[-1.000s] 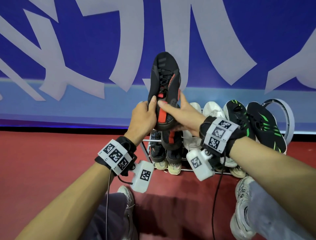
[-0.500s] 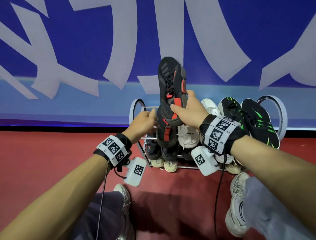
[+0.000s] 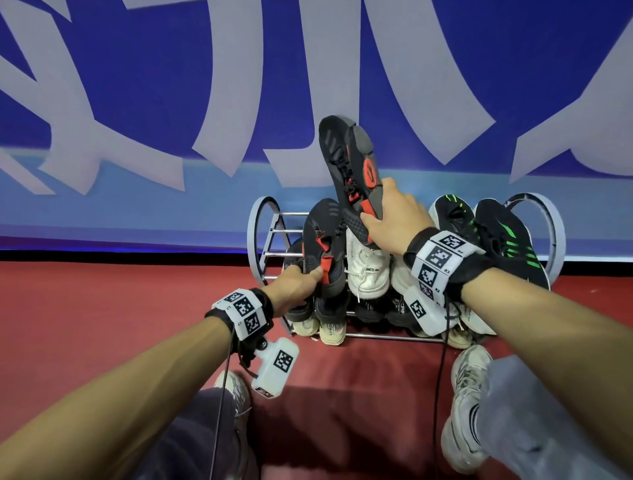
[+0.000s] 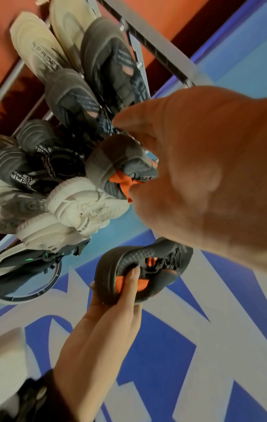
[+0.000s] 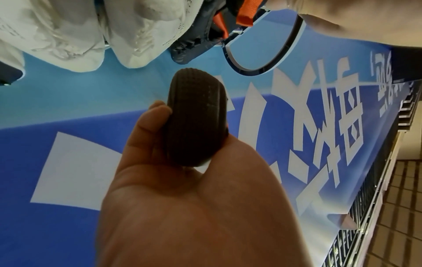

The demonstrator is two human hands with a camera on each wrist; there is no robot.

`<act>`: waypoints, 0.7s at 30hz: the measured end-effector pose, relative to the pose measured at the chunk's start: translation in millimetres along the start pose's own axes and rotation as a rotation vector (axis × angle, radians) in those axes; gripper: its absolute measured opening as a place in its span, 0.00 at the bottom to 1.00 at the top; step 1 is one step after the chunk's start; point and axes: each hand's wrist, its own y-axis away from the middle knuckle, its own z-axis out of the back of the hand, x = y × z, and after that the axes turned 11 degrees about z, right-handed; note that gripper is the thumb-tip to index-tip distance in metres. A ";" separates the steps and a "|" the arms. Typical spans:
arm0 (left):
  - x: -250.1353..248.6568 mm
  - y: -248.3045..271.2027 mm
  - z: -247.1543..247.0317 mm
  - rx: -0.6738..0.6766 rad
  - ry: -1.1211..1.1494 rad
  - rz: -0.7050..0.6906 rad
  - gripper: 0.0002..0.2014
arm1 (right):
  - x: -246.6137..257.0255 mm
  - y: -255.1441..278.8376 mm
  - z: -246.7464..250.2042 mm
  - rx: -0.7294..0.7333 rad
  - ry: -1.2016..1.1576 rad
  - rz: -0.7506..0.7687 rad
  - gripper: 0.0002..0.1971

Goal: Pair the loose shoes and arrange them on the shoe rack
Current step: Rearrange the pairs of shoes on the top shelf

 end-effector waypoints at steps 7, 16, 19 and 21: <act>-5.0 -7.2 -8.3 -0.042 0.209 0.128 0.08 | -5.6 2.1 1.1 0.048 0.119 0.006 0.19; -31.4 6.8 0.2 0.082 0.317 0.213 0.05 | -6.0 0.4 -4.7 0.069 0.067 -0.011 0.17; -35.4 15.1 0.0 0.059 0.280 0.147 0.10 | -7.5 -0.6 -11.3 0.094 0.067 -0.033 0.17; -38.9 19.8 -0.8 0.020 0.242 0.103 0.12 | -9.0 -1.3 -15.1 0.105 0.071 -0.048 0.17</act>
